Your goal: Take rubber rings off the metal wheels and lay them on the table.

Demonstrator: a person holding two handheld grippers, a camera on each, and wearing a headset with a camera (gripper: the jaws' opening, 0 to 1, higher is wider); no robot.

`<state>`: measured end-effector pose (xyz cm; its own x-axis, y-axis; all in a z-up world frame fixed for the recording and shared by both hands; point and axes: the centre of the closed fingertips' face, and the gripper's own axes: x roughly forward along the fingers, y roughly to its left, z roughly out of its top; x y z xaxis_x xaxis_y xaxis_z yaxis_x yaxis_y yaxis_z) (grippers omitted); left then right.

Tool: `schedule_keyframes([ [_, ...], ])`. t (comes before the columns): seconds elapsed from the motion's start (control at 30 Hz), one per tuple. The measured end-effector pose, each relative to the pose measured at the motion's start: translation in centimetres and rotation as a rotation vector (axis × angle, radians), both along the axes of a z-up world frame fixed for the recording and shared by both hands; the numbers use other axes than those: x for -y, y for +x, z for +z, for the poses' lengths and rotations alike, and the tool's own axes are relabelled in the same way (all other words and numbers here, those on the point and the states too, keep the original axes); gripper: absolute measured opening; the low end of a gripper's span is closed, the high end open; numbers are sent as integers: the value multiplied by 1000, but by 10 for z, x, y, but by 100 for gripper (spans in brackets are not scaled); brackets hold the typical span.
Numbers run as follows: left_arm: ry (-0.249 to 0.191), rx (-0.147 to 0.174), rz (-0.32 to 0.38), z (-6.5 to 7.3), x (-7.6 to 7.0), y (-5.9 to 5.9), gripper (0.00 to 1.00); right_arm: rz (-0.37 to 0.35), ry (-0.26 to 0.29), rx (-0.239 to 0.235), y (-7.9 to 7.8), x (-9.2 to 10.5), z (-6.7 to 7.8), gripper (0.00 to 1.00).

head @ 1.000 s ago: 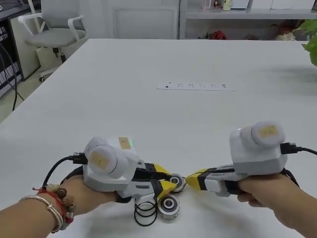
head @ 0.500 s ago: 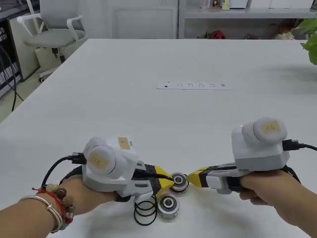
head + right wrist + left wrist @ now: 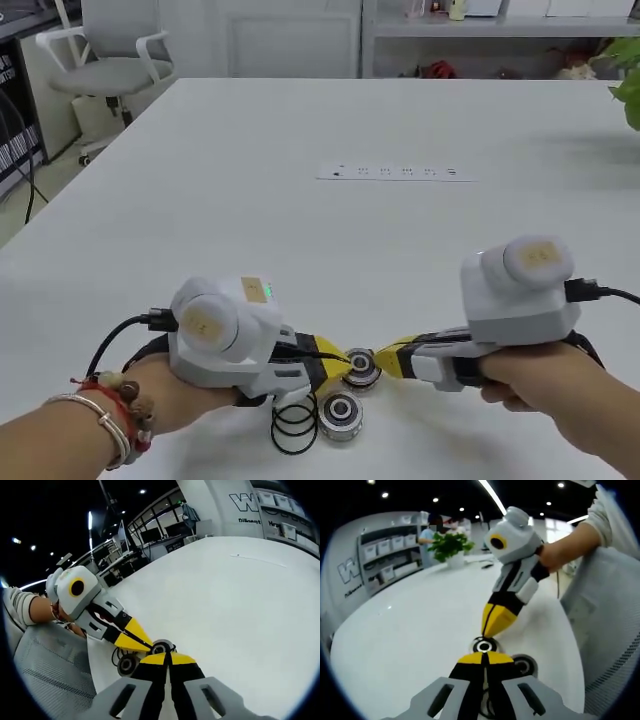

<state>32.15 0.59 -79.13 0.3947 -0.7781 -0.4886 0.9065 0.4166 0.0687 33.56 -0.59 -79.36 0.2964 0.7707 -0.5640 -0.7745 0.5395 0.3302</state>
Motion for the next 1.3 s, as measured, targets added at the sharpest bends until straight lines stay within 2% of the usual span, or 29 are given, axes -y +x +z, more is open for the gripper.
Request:
schedule_keyframes([
  [0.17, 0, 0, 0, 0, 0, 0, 1, 3, 5, -5, -1, -1, 0, 0],
  [0.27, 0, 1, -1, 0, 1, 0, 1, 20, -3, 7, -3, -4, 1, 0],
  [0.4, -1, 1, -2, 1, 1, -1, 1, 35, 13, 4, -5, -7, 3, 0],
  [0.43, -1, 1, -1, 1, 1, -1, 1, 50, 14, 11, -7, -9, 3, 0],
  [0.47, -2, 1, -1, 1, 1, 0, 2, 75, 22, 38, -8, -13, 6, 0],
  [0.5, -4, 0, 1, 1, 1, 0, 2, 72, 19, 28, -10, -14, 5, 0],
  [0.6, -4, -1, 4, 1, 1, 0, 2, 90, -13, 62, -9, -15, 2, 0],
  [0.73, -2, -3, 1, 2, 2, -1, 2, 72, 2, 43, -9, -11, 3, 0],
  [0.8, -5, -21, 1, 2, 2, -1, 3, 64, 7, 39, -8, -10, 4, 0],
  [0.83, -6, -36, 5, 3, 2, -1, 4, 60, 10, 38, -7, -9, 5, 0],
  [0.97, 20, -41, 19, 2, -6, 2, 17, 41, 29, 32, -3, -8, 8, 0],
  [1.13, 65, -46, 9, 1, -14, 2, 22, 28, 47, 28, -1, -7, 12, 0],
  [1.2, 68, -41, 4, 5, -14, 2, 26, 22, 55, 27, 0, -7, 14, 0],
  [1.3, 49, -27, 1, 16, -13, 4, 32, 13, 66, 29, 1, -6, 18, 0],
])
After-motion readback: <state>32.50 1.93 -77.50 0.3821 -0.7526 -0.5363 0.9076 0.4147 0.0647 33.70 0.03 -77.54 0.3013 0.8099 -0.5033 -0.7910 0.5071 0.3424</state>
